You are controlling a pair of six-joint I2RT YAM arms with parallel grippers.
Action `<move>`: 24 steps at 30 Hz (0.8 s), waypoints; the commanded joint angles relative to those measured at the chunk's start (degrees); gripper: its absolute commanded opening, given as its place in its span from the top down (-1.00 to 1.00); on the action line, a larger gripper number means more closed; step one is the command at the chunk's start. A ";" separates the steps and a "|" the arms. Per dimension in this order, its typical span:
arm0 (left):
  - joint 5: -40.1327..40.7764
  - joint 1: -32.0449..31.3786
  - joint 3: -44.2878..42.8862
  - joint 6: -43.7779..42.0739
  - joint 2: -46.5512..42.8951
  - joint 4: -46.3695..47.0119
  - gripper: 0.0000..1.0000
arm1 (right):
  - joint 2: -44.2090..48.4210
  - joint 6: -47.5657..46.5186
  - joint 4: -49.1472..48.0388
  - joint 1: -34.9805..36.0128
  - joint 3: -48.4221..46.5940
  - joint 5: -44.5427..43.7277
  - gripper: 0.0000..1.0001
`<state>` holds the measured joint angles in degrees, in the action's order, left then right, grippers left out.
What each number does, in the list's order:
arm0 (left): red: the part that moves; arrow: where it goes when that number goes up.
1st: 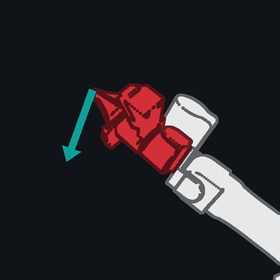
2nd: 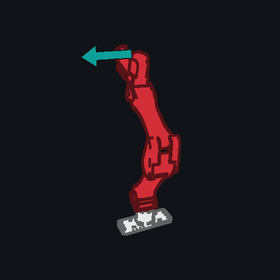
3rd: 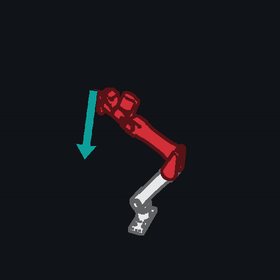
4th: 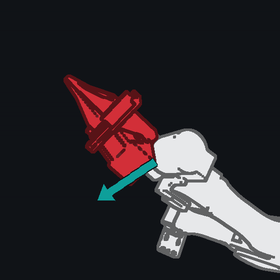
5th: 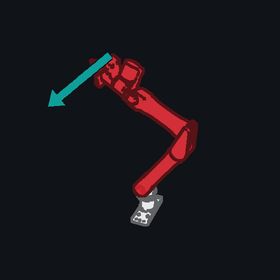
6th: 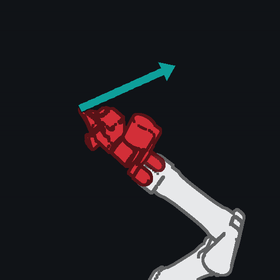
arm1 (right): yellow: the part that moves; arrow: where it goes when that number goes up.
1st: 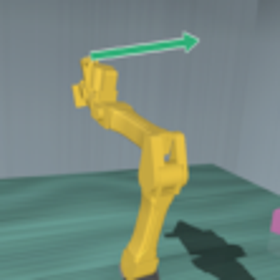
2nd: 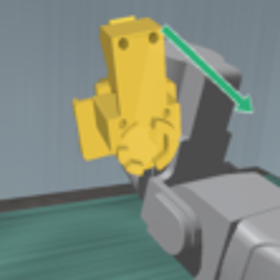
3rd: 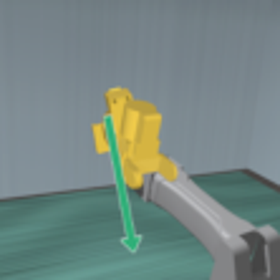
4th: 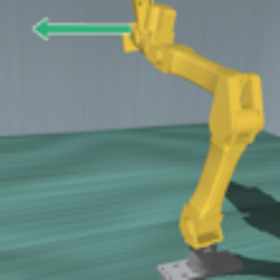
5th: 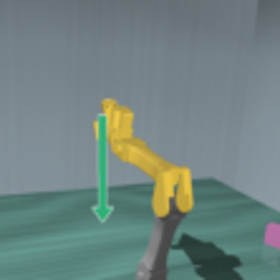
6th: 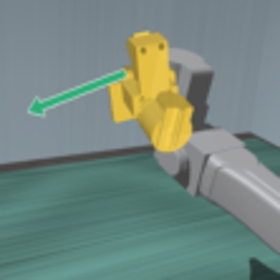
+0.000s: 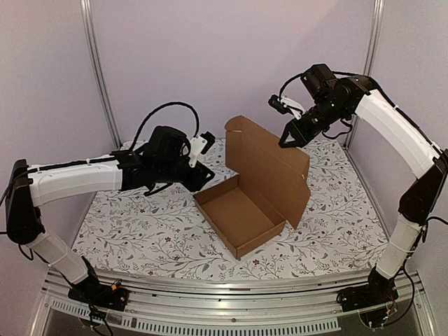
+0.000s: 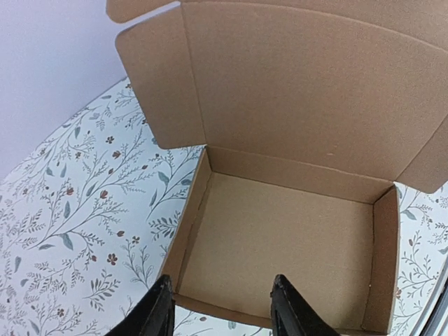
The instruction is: Fold the paper box
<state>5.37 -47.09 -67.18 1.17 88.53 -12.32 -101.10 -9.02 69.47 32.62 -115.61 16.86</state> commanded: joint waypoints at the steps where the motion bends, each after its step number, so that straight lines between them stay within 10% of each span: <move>1: 1.80 1.82 4.12 2.41 -3.85 2.02 0.05 | -1.52 -3.49 3.41 0.12 -3.29 1.05 0.94; 17: 4.70 3.23 19.32 -3.12 -7.07 27.07 -0.10 | -7.38 -17.82 5.04 0.08 -12.00 1.16 1.00; 24: -4.80 9.44 13.35 -7.17 1.88 31.94 -0.13 | -7.24 -20.94 6.56 0.15 -12.01 4.42 1.00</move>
<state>5.82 -40.62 -49.76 -1.98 85.30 14.06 -107.74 -27.31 75.11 32.62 -126.17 18.35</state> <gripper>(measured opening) 0.564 0.017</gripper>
